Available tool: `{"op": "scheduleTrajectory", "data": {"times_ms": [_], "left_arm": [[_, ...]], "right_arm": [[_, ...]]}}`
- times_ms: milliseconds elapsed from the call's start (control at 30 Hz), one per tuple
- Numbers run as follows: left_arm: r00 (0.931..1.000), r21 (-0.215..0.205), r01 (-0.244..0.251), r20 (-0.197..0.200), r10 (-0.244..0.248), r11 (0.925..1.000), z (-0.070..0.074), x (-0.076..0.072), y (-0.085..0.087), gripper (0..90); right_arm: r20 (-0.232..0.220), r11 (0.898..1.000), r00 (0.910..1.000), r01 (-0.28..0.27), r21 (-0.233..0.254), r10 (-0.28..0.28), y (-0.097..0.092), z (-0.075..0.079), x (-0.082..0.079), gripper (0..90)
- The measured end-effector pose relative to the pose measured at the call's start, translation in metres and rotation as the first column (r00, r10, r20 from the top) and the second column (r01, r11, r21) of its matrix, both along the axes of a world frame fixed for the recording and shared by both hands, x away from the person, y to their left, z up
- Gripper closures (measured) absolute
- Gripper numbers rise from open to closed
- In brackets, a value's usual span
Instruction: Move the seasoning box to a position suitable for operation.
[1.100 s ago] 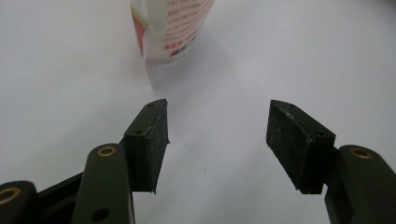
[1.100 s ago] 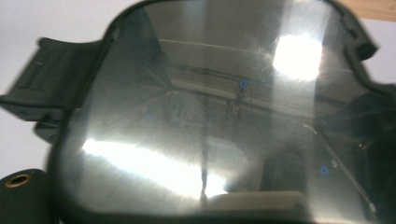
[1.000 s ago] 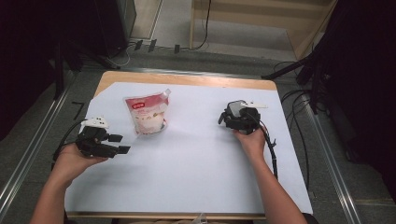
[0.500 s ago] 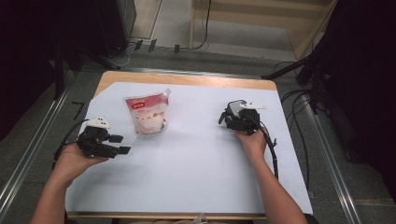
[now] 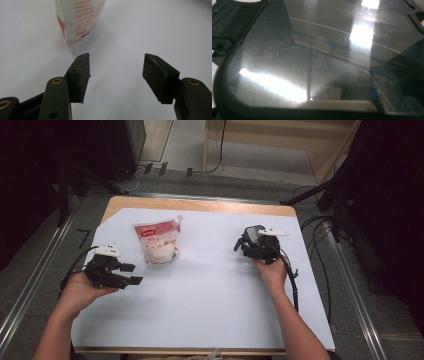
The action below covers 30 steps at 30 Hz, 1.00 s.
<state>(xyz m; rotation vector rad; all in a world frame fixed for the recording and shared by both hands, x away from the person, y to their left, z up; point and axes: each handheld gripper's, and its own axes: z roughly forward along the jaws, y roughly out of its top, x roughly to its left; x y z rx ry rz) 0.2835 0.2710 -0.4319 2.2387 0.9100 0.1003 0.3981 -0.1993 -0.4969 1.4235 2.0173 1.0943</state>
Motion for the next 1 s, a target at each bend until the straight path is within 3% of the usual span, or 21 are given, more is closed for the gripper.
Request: {"op": "scheduleTrajectory", "data": {"times_ms": [300,500,600,833,1000], "left_arm": [[0.9974,-0.005,0.072,0.003,-0.072,0.9974,0.008,0.000,-0.020,39.4],[0.9932,-0.004,0.115,-0.020,-0.115,0.9934,0.008,0.002,-0.038,39.8],[0.9890,-0.003,0.146,-0.025,-0.146,0.9893,0.008,0.003,-0.050,39.9],[0.9868,-0.023,0.156,-0.040,-0.157,0.9874,0.011,0.003,-0.065,40.5],[0.9849,-0.023,0.173,-0.011,-0.173,0.9847,0.013,0.002,-0.074,41.2]], "right_arm": [[0.012,0.998,0.9982,-0.060,0.011,0.060,0.010,0.013,-0.018,15.4],[0.033,0.994,0.9942,-0.103,0.020,0.103,0.014,0.030,-0.036,15.4],[0.041,0.990,0.9895,-0.139,0.003,0.139,0.017,0.037,-0.050,15.4],[0.037,0.982,0.9816,-0.187,-0.009,0.187,0.024,0.042,-0.070,15.4],[0.015,0.971,0.9714,-0.237,-0.017,0.237,0.029,0.040,-0.090,15.4]]}}
